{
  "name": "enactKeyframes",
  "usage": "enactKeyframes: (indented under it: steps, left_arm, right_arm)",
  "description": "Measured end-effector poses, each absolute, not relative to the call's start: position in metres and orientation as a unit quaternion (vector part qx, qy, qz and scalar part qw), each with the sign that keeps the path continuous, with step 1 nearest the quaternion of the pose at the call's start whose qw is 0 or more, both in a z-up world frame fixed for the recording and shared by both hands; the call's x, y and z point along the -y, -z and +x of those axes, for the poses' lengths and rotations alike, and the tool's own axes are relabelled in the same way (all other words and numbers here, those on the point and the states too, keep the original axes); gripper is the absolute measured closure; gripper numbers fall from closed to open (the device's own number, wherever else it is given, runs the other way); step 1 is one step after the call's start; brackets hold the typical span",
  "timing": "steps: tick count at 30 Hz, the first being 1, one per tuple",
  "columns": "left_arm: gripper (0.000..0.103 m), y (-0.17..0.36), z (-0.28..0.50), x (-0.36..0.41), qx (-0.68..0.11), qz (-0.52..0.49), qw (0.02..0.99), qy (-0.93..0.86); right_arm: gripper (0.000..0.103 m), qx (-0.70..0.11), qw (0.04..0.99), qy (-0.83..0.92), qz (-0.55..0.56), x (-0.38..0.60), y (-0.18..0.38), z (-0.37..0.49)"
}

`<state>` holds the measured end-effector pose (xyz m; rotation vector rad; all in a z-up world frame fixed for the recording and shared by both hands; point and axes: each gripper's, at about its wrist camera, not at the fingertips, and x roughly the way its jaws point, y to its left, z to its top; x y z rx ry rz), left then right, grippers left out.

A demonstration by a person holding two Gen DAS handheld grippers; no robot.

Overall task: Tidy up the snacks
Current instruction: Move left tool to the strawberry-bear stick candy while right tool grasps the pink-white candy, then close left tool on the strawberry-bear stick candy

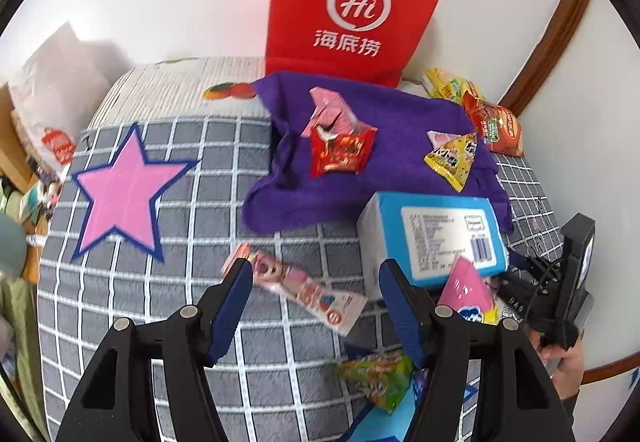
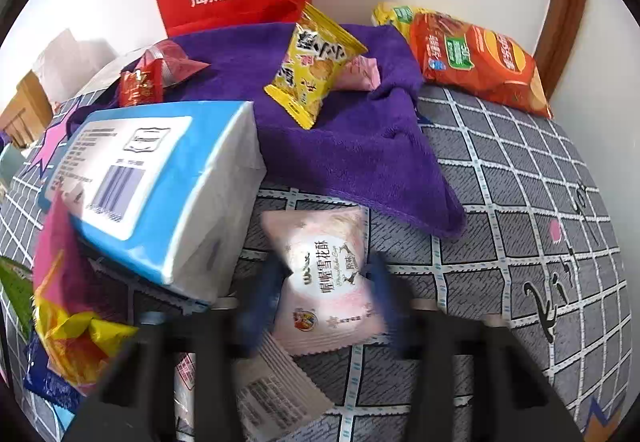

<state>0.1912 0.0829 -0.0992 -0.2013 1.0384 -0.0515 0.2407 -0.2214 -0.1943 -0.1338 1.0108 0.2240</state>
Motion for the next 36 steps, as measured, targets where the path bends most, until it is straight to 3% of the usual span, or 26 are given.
enactKeyframes:
  steps: [9,19,36]
  left_arm:
    - [0.04,0.118,0.17,-0.08,-0.504,-0.116,0.856,0.023]
    - [0.04,0.128,0.158,-0.074,-0.511,-0.124,0.85,0.039]
    - [0.041,0.167,0.192,-0.095,-0.525,-0.193,0.828,0.019]
  right_arm:
    - [0.066,-0.44,0.897,-0.042,-0.007,0.271,0.157,0.199]
    - [0.065,-0.46,0.888,-0.017,0.022,0.281,0.2,0.166]
    - [0.061,-0.451,0.893,0.0,0.009,0.275,0.203,0.166]
